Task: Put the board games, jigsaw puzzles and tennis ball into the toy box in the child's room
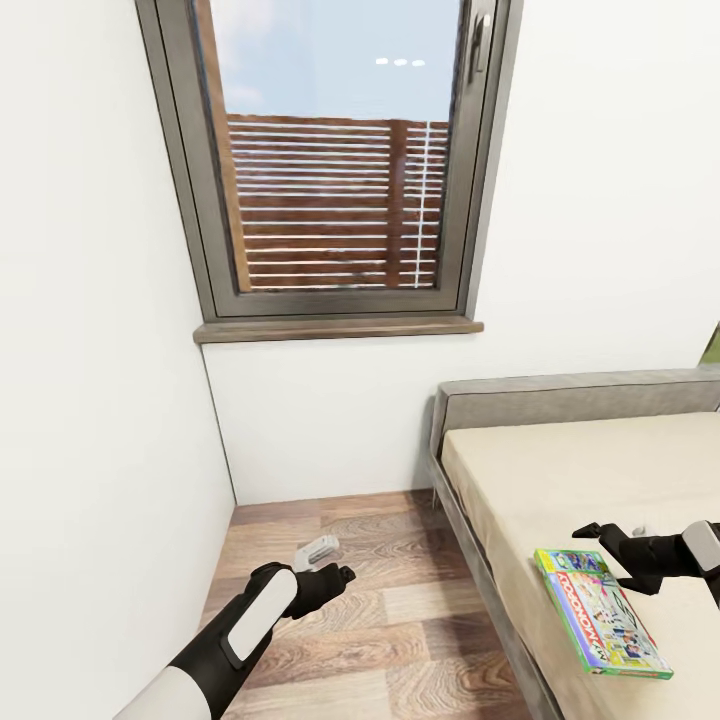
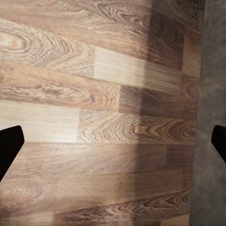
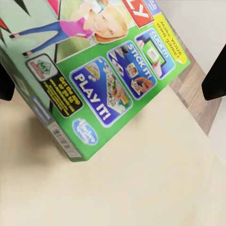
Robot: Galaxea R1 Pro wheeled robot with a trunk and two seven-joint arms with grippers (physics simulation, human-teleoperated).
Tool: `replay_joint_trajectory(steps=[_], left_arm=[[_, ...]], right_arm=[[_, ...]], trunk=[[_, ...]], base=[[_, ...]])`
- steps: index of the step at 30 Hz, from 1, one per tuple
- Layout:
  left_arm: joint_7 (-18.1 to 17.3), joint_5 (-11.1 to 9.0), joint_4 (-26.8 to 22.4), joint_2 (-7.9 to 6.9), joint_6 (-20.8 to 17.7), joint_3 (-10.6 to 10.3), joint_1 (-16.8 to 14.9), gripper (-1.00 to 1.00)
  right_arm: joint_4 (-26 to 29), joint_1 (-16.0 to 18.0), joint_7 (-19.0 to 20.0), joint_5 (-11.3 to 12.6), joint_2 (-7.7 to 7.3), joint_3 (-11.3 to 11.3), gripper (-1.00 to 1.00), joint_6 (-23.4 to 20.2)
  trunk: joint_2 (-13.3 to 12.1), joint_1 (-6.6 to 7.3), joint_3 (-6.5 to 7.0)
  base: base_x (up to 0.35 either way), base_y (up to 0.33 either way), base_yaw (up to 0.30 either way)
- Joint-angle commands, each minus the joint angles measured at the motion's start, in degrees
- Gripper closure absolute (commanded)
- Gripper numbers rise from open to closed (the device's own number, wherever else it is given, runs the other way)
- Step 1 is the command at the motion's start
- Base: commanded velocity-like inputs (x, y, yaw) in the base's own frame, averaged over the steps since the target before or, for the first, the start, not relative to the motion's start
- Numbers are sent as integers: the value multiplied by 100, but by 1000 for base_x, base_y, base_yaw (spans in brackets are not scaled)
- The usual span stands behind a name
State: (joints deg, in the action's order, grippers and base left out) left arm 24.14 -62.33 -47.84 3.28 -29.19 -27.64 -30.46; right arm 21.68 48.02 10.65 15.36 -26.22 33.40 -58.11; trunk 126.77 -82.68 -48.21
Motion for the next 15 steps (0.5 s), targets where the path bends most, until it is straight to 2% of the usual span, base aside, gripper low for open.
replay_joint_trajectory(steps=[1, 9, 15], left_arm=[[56, -60, -9, -2, 1, -12, -4, -100], [56, -60, -7, -2, 1, -13, -4, -100], [56, -60, -6, -2, 1, -13, -4, -100]], right_arm=[[2, 6, 43, -60, 3, 42, -100, -25], [2, 6, 43, -60, 1, 43, -100, -25], [8, 6, 46, -60, -2, 43, -100, -22]], trunk=[[3, 1, -6], [3, 1, -6], [3, 1, -6]], base=[[0, 0, 2], [0, 0, 3], [0, 0, 120]])
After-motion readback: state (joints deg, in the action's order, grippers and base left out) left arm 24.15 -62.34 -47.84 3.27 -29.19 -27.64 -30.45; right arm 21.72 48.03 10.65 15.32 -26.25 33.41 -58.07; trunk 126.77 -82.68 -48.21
